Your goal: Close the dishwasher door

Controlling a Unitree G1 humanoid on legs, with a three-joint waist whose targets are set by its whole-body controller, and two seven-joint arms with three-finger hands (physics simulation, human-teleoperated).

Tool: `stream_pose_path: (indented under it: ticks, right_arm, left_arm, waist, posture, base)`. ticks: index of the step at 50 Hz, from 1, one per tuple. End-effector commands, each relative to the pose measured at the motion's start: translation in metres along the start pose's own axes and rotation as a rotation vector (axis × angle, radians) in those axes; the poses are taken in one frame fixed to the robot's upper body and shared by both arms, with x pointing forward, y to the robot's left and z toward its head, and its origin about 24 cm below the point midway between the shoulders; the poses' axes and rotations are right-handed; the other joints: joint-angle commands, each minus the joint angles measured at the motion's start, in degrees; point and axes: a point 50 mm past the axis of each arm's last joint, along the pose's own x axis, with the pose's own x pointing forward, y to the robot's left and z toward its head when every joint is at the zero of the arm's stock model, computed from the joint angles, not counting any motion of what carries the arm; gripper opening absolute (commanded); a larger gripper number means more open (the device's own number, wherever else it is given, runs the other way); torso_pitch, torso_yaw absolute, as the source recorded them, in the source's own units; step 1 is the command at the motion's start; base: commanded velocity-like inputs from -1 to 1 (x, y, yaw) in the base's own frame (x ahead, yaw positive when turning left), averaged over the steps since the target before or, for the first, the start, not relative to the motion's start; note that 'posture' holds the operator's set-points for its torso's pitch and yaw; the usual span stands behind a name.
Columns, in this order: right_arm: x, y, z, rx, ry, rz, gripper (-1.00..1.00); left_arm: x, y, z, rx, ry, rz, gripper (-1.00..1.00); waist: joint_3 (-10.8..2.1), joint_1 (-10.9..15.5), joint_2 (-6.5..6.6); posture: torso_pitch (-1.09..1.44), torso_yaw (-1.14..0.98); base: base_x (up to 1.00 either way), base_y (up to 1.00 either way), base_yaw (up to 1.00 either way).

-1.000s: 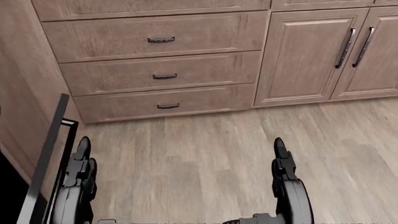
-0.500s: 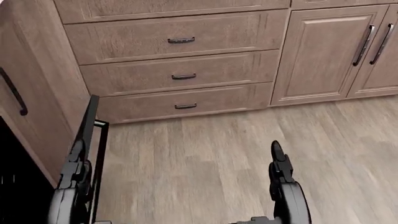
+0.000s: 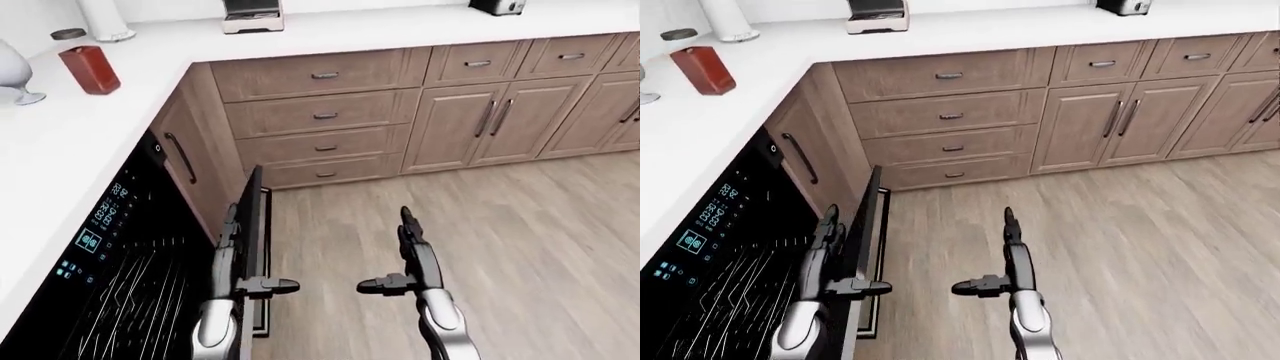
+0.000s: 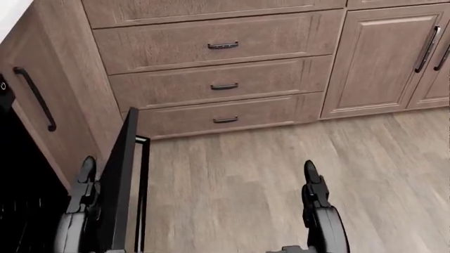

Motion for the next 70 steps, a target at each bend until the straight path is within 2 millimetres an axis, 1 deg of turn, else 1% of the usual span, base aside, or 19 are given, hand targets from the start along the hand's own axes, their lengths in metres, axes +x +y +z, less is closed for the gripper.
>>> stream_pose_path:
  ticks: [1, 6, 8, 10, 17, 18, 21, 24, 30, 32, 33, 34, 36, 38, 52, 57, 58, 64, 70]
  right_arm:
    - [0.004, -0.008, 0.021, -0.007, -0.104, -0.032, 1.0]
    - [0.002, -0.009, 0.024, 0.003, -0.119, -0.024, 1.0]
    - [0.001, -0.009, 0.025, -0.001, -0.122, -0.033, 1.0]
    - [0.001, -0.009, 0.025, -0.001, -0.125, -0.032, 1.0]
    - [0.002, -0.009, 0.023, -0.005, -0.113, -0.036, 1.0]
    - [0.002, -0.01, 0.023, -0.007, -0.113, -0.038, 1.0]
    - [0.002, -0.01, 0.023, -0.006, -0.113, -0.038, 1.0]
    - [0.002, -0.01, 0.023, -0.006, -0.113, -0.039, 1.0]
    - [0.002, -0.01, 0.024, -0.007, -0.114, -0.041, 1.0]
    - [0.001, -0.01, 0.024, -0.006, -0.114, -0.041, 1.0]
    - [0.001, -0.01, 0.024, -0.006, -0.114, -0.041, 1.0]
    - [0.001, -0.01, 0.024, -0.005, -0.115, -0.041, 1.0]
    - [0.0, -0.01, 0.026, 0.009, -0.13, -0.028, 1.0]
    - [0.001, -0.01, 0.025, 0.002, -0.129, -0.035, 1.0]
    - [0.002, -0.008, 0.025, 0.002, -0.128, -0.027, 1.0]
    - [0.001, -0.009, 0.026, 0.004, -0.13, -0.029, 1.0]
    - [0.0, -0.009, 0.026, 0.004, -0.131, -0.029, 1.0]
    - [0.0, -0.01, 0.026, 0.005, -0.132, -0.031, 1.0]
    - [0.0, -0.011, 0.026, 0.006, -0.134, -0.031, 1.0]
  left_arm:
    - [0.005, -0.007, 0.02, -0.006, -0.101, -0.025, 1.0]
    - [0.005, -0.005, 0.021, -0.011, -0.103, -0.019, 1.0]
    - [0.004, -0.006, 0.02, -0.013, -0.098, -0.043, 1.0]
    - [0.005, -0.004, 0.019, -0.014, -0.089, -0.028, 1.0]
    - [0.008, 0.002, 0.02, -0.012, -0.094, -0.004, 1.0]
    - [0.008, 0.001, 0.02, -0.01, -0.096, -0.005, 1.0]
    - [0.008, 0.002, 0.02, -0.011, -0.097, -0.005, 1.0]
    - [0.008, 0.001, 0.02, -0.012, -0.096, -0.007, 1.0]
    - [0.008, 0.002, 0.021, -0.017, -0.095, -0.009, 1.0]
    - [0.008, 0.002, 0.021, -0.018, -0.096, -0.009, 1.0]
    - [0.008, 0.002, 0.021, -0.019, -0.096, -0.008, 1.0]
    - [0.008, 0.002, 0.021, -0.017, -0.094, -0.008, 1.0]
    - [0.007, 0.001, 0.021, -0.018, -0.095, -0.01, 1.0]
    - [0.007, 0.002, 0.021, -0.021, -0.094, -0.013, 1.0]
    - [0.008, 0.005, 0.022, -0.031, -0.093, -0.017, 1.0]
    - [0.007, 0.005, 0.022, -0.033, -0.096, -0.019, 1.0]
    - [0.007, 0.005, 0.022, -0.034, -0.096, -0.019, 1.0]
    - [0.007, 0.005, 0.022, -0.029, -0.099, -0.017, 1.0]
    - [0.006, 0.004, 0.022, -0.028, -0.099, -0.02, 1.0]
  waist:
    - [-0.95, -0.47, -0.53]
    - [0.38, -0.36, -4.02]
    - [0.09, 0.14, -4.65]
    - [-0.44, 0.55, -6.82]
    - [-1.26, 0.03, -4.43]
    - [-2.34, -0.35, -4.15]
    - [-1.78, -1.18, -6.24]
    - [-1.87, -1.48, -6.24]
    - [-0.92, -1.64, -2.65]
    - [-1.05, -1.73, -0.06]
    - [-1.73, -1.64, 2.27]
    - [-2.06, -1.35, 1.65]
    - [0.14, -0.86, -0.33]
    - [-1.06, -0.96, 0.3]
    - [-0.55, 0.4, -3.07]
    - [-0.54, 1.21, -7.0]
    - [-0.41, 0.97, -5.55]
    - [-1.44, -0.13, -3.68]
    - [-1.78, -0.64, -3.29]
  posture:
    - [0.0, 0.0]
    - [0.0, 0.0]
    - [0.0, 0.0]
    - [0.0, 0.0]
    - [0.0, 0.0]
    - [0.0, 0.0]
    - [0.0, 0.0]
    - [0.0, 0.0]
    - [0.0, 0.0]
    - [0.0, 0.0]
    - [0.0, 0.0]
    - [0.0, 0.0]
    - [0.0, 0.0]
    - [0.0, 0.0]
    - [0.0, 0.0]
    - [0.0, 0.0]
    - [0.0, 0.0]
    - [0.0, 0.0]
    - [0.0, 0.0]
  base:
    - [0.0, 0.16, 0.0]
    - [0.0, 0.13, 0.0]
    - [0.0, 0.0, 0.0]
    - [0.0, 0.0, 0.0]
    - [0.0, 0.0, 0.0]
    - [0.0, 0.27, 0.0]
    - [0.0, 0.4, 0.0]
    - [0.0, 0.41, 0.0]
    - [0.0, 0.42, 0.0]
    - [0.0, 0.43, 0.0]
    - [0.0, 0.44, 0.0]
    - [0.0, 0.44, 0.0]
    - [0.0, 0.22, 0.0]
    - [0.0, 0.0, 0.0]
    - [0.0, 0.0, 0.0]
    - [0.0, 0.0, 0.0]
    - [0.0, 0.0, 0.0]
    - [0.0, 0.0, 0.0]
    - [0.0, 0.0, 0.0]
